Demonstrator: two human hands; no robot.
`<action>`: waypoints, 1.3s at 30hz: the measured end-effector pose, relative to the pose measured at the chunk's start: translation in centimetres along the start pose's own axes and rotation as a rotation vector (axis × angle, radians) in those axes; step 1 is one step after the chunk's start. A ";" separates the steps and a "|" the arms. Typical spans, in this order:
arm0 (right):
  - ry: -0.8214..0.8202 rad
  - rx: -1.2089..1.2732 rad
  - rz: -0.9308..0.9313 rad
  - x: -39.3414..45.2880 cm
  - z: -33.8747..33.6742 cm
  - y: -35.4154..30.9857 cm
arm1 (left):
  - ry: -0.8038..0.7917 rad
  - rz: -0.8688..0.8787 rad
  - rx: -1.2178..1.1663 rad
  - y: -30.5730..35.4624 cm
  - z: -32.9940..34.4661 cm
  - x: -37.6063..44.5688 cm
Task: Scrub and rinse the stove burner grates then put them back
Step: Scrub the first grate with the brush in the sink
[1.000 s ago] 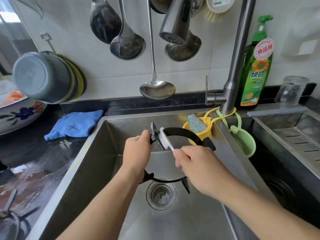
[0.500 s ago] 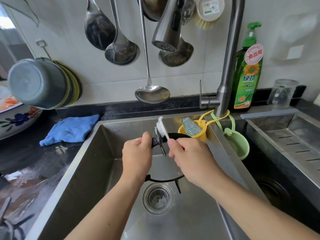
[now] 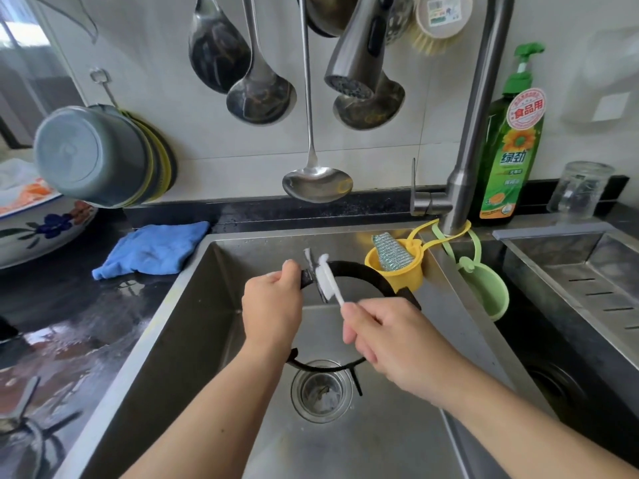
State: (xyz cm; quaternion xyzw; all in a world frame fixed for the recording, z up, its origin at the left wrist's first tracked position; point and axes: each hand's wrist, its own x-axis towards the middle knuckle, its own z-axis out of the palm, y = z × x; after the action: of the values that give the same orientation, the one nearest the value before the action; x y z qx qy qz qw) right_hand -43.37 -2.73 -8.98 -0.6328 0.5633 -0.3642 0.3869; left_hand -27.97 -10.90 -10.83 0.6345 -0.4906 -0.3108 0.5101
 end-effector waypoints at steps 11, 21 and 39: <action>-0.042 -0.241 0.017 0.5 -0.6 2.0 | -0.004 -0.139 -0.181 0.4 -0.6 0.3; -0.002 -0.259 -0.022 0.3 -0.3 1.8 | -0.008 -0.153 -0.229 0.3 -0.3 0.2; 0.121 -0.214 -0.148 1.6 0.8 -0.3 | -0.024 -0.124 -0.214 1.0 -0.1 -0.4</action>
State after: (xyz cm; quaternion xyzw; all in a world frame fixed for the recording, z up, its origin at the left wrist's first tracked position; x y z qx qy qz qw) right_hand -42.33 -4.24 -9.05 -0.6870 0.5730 -0.3671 0.2547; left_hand -28.28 -10.48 -9.90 0.6018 -0.4206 -0.3996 0.5489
